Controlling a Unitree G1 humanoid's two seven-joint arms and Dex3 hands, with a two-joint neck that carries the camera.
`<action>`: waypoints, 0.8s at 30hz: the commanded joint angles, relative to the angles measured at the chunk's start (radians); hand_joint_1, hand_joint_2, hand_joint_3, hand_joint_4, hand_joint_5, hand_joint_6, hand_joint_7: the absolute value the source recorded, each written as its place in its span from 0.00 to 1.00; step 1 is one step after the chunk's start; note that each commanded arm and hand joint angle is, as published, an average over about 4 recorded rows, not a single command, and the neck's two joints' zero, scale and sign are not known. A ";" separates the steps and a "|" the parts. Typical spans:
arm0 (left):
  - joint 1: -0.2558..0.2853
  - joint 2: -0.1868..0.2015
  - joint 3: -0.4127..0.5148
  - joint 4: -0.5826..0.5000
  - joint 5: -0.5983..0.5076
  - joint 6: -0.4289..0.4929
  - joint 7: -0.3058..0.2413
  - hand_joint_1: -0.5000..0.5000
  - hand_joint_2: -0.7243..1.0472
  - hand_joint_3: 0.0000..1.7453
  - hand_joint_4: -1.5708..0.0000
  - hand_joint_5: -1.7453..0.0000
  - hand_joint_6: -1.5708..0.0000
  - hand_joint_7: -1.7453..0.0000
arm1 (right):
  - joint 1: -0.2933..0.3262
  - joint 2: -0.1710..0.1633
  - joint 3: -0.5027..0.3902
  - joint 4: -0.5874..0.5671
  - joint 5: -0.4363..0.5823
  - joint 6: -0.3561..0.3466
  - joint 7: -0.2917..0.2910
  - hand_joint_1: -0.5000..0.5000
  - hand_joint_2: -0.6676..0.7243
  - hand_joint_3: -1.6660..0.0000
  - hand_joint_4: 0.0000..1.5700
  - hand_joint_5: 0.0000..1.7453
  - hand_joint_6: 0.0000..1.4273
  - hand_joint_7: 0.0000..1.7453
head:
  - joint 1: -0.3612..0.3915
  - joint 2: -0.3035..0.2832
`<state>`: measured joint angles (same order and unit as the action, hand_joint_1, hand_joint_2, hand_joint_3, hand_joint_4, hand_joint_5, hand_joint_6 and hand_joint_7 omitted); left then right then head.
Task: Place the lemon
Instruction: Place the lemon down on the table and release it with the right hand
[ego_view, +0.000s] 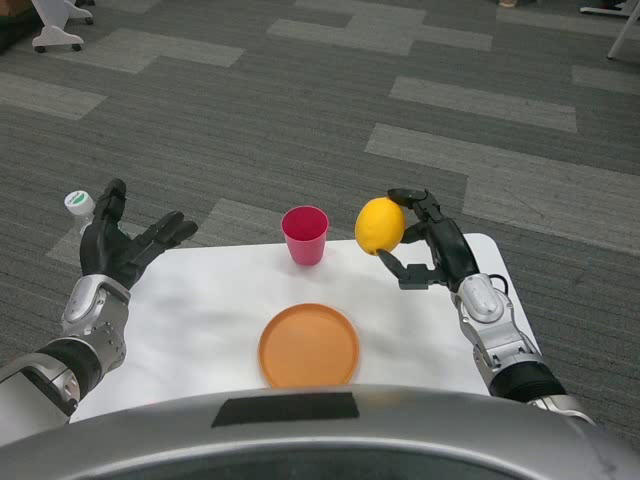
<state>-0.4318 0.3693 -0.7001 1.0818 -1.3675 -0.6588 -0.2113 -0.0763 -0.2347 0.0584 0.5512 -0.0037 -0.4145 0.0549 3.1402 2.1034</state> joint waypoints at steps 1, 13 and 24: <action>-0.016 0.013 -0.001 0.000 -0.007 -0.001 0.000 1.00 0.70 0.05 0.95 1.00 1.00 1.00 | 0.010 -0.010 -0.006 -0.013 0.010 -0.017 -0.006 0.17 0.05 0.24 0.15 1.00 0.36 0.48 | 0.001 -0.012; -0.016 0.013 -0.006 0.000 -0.007 0.001 0.000 1.00 0.70 0.05 0.95 1.00 1.00 1.00 | 0.028 -0.018 0.031 -0.013 0.010 -0.017 0.006 0.17 0.05 0.24 0.15 1.00 0.36 0.48 | -0.001 -0.028; -0.016 0.013 -0.009 0.000 -0.007 0.001 -0.002 1.00 0.70 0.05 0.95 1.00 1.00 1.00 | 0.049 -0.025 0.031 0.016 0.006 -0.013 0.026 0.17 0.07 0.24 0.12 1.00 0.33 0.48 | -0.009 -0.053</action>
<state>-0.4318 0.3693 -0.7093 1.0818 -1.3675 -0.6588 -0.2113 -0.0273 -0.2492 0.0935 0.5573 -0.0019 -0.4153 0.0759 3.1321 2.0518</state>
